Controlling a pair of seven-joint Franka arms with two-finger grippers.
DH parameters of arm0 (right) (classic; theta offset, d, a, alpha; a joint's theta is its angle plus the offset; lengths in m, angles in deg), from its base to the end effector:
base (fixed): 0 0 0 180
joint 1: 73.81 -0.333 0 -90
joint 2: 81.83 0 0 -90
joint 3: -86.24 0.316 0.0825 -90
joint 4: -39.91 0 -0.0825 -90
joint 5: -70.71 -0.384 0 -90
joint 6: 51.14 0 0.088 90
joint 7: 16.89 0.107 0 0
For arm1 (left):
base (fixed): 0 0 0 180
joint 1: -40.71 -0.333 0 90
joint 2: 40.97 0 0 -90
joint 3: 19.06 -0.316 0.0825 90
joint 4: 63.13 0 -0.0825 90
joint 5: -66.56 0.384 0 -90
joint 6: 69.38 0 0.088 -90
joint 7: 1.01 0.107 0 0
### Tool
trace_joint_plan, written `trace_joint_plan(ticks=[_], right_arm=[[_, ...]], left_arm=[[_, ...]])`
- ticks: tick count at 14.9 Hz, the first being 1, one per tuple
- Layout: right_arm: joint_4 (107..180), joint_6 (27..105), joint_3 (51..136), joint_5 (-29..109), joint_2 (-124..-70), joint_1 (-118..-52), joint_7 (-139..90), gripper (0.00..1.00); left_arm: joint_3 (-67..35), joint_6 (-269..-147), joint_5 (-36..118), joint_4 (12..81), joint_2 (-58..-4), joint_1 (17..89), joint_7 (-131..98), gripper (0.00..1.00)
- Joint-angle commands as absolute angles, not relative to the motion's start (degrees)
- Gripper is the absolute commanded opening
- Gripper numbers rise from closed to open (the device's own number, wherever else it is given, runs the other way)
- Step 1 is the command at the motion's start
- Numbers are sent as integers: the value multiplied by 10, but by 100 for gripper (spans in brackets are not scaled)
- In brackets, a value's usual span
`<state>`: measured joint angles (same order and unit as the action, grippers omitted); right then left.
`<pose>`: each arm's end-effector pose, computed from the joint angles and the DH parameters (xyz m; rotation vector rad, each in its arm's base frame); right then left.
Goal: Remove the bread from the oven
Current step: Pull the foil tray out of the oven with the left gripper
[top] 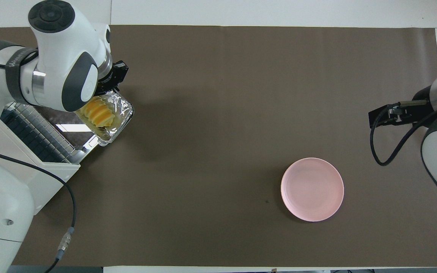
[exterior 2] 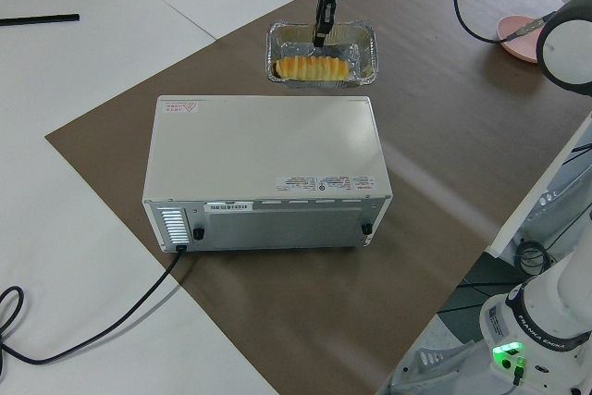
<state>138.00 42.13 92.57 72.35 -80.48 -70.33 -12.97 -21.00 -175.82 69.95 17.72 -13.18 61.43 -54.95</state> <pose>0.5469 0.0249 0.5756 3.1055 -0.0253 -0.0913 0.6576 -0.2231 0.4196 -2.9275 -0.8931 -0.0186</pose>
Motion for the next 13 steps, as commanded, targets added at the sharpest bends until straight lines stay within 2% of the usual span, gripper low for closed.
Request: trace_joint_plan(ticks=[1,6,11,13], right_arm=[[1390,418,933,733,-795,-696,-137,100],[1390,418,933,733,-795,-696,-137,100],[1389,418,933,733,-795,-696,-137,100],[1390,418,933,733,-795,-696,-137,100]], left_arm=[[-221,-1759,685,156,-121,685,-551,0],[-220,-1760,668,156,-124,756,-567,0],[-221,-1858,642,180,-125,794,-533,0],[-222,-1872,699,187,-128,833,-500,0]])
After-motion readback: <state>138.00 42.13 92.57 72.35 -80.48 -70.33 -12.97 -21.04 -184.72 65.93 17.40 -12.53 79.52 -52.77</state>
